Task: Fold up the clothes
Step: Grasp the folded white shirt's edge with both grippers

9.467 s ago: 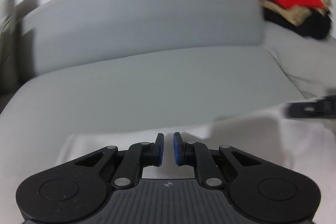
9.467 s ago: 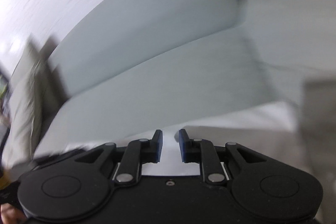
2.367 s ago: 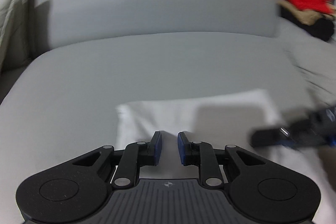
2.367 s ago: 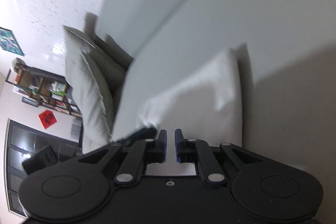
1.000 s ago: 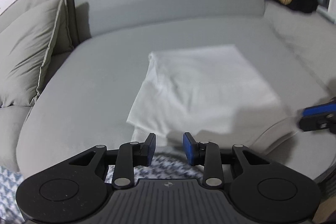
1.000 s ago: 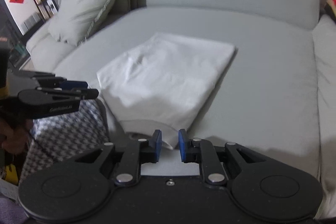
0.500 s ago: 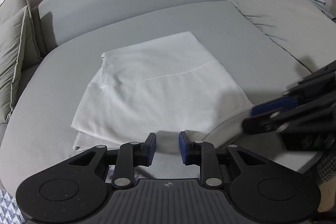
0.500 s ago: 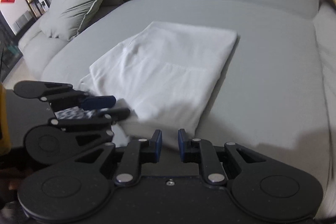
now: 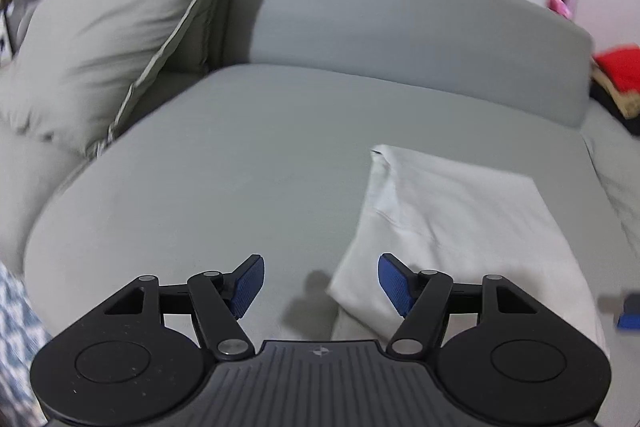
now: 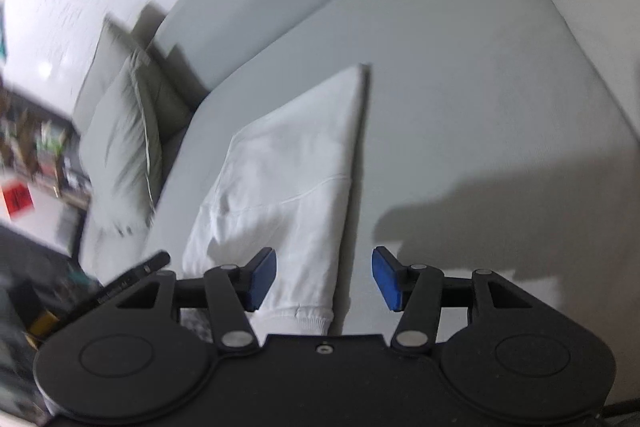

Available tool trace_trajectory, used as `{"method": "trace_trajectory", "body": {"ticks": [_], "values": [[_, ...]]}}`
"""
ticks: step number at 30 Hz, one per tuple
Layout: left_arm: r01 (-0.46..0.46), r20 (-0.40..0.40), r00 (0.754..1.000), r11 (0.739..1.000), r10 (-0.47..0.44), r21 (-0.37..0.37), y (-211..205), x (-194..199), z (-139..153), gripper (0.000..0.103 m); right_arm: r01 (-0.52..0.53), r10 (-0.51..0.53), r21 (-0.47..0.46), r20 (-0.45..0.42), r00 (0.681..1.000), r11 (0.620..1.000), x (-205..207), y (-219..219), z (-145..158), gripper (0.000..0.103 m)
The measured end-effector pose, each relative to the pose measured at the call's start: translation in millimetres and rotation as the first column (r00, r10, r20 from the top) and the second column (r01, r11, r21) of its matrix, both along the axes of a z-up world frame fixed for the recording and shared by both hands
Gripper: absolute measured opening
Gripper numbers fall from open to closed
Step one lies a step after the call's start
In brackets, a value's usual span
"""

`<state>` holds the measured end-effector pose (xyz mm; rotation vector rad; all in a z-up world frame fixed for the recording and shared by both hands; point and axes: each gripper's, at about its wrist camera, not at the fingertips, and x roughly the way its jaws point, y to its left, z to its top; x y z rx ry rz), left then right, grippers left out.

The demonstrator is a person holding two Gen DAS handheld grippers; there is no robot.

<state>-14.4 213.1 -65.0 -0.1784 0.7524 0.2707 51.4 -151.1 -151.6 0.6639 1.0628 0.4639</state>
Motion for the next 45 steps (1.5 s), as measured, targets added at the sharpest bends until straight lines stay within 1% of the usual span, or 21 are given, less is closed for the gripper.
{"method": "trace_trajectory", "body": {"ticks": [3,6,8,9,10,11,12,13,14,16,20,22,24,27,29,31,33,37,41,44,45], "values": [[-0.002,0.001,1.0,1.0,0.002,-0.026,8.1,8.2,1.8,0.065,0.059,-0.055,0.066,-0.057,0.997,0.996,9.0,-7.9,-11.0,0.055],[0.013,-0.007,1.0,1.0,-0.013,-0.025,10.0,14.6,4.3,0.065,0.098,-0.091,0.099,-0.079,0.993,0.99,18.4,-11.8,-16.3,0.067],[0.006,-0.025,1.0,0.997,-0.008,-0.073,15.7,18.8,2.4,0.065,0.115,-0.104,0.115,-0.096,0.99,0.987,26.7,-13.0,-17.7,0.08],[-0.003,-0.032,0.999,0.992,-0.001,-0.127,20.9,21.7,0.7,0.064,0.119,-0.106,0.118,-0.108,0.989,0.986,30.7,-13.5,-17.7,0.081],[-0.014,-0.039,0.999,0.982,0.007,-0.187,26.4,24.7,-1.0,0.063,0.115,-0.101,0.119,-0.116,0.988,0.986,34.6,-12.6,-17.8,0.082],[-0.019,-0.036,0.999,0.959,0.009,-0.284,34.6,28.1,-2.4,0.063,0.111,-0.096,0.12,-0.122,0.988,0.987,38.4,-11.7,-17.7,0.082],[-0.023,-0.029,0.999,0.926,0.013,-0.377,43.1,31.3,-4.7,0.064,0.101,-0.088,0.115,-0.115,0.989,0.988,41.0,-10.4,-15.7,0.082],[-0.028,-0.024,1.0,0.885,0.019,-0.464,51.6,34.4,-7.2,0.066,0.091,-0.079,0.11,-0.108,0.991,0.99,43.7,-9.1,-13.8,0.082],[-0.031,-0.037,0.999,0.872,0.015,-0.489,56.6,38.9,-10.3,0.066,0.081,-0.071,0.105,-0.102,0.992,0.991,46.4,-7.9,-12.0,0.082],[-0.04,-0.069,0.998,0.857,0.005,-0.514,65.1,48.7,-16.9,0.067,0.063,-0.053,0.103,-0.093,0.994,0.993,51.5,-5.8,-10.8,0.081],[0.016,-0.085,0.993,0.82,-0.079,-0.573,72.5,57.5,-30.4,0.069,0.056,-0.043,0.111,-0.117,0.992,0.992,60.8,-7.6,-16.0,0.076],[0.043,-0.09,0.988,0.797,-0.122,-0.602,76.0,61.6,-37.2,0.076,0.055,-0.038,0.123,-0.138,0.99,0.991,63.6,-10.6,-22.5,0.074],[0.07,-0.093,0.982,0.773,-0.165,-0.631,79.5,65.8,-44.0,0.081,0.051,-0.028,0.152,-0.149,0.988,0.987,66.1,-14.6,-27.0,0.073],[0.107,-0.095,0.969,0.733,-0.229,-0.672,84.7,72.1,-54.1,0.08,0.04,-0.007,0.191,-0.167,0.986,0.981,72.9,-18.0,-32.8,0.068],[0.14,-0.094,0.956,0.714,-0.277,-0.686,77.9,83.5,-58.0,0.078,0.03,0.005,0.199,-0.175,0.985,0.98,79.8,-16.6,-36.3,0.059],[0.167,-0.095,0.944,0.705,-0.316,-0.689,69.3,98.4,-61.2,0.073,0.03,0.008,0.203,-0.185,0.983,0.979,87.9,-14.3,-40.8,0.053],[0.184,-0.097,0.935,0.698,-0.342,-0.692,62.0,113.0,-66.1,0.069,0.042,0.003,0.226,-0.196,0.981,0.973,96.4,-11.6,-45.7,0.053],[0.227,-0.075,0.916,0.665,-0.393,-0.711,53.7,137.4,-75.0,0.069,0.014,0.032,0.235,-0.194,0.98,0.972,116.3,4.2,-51.7,0.053],[0.284,-0.046,0.895,0.646,-0.444,-0.709,44.7,150.3,-80.6,0.071,-0.044,0.084,0.245,-0.156,0.984,0.969,132.7,23.0,-57.4,0.053],[0.292,-0.011,0.899,0.619,-0.438,-0.729,42.1,156.3,-86.1,0.072,-0.064,0.1,0.27,-0.12,0.988,0.961,141.7,32.7,-60.9,0.053],[0.288,-0.008,0.904,0.623,-0.427,-0.727,39.0,157.0,-85.8,0.071,-0.067,0.101,0.277,-0.111,0.989,0.959,143.3,34.6,-61.9,0.053]]}}
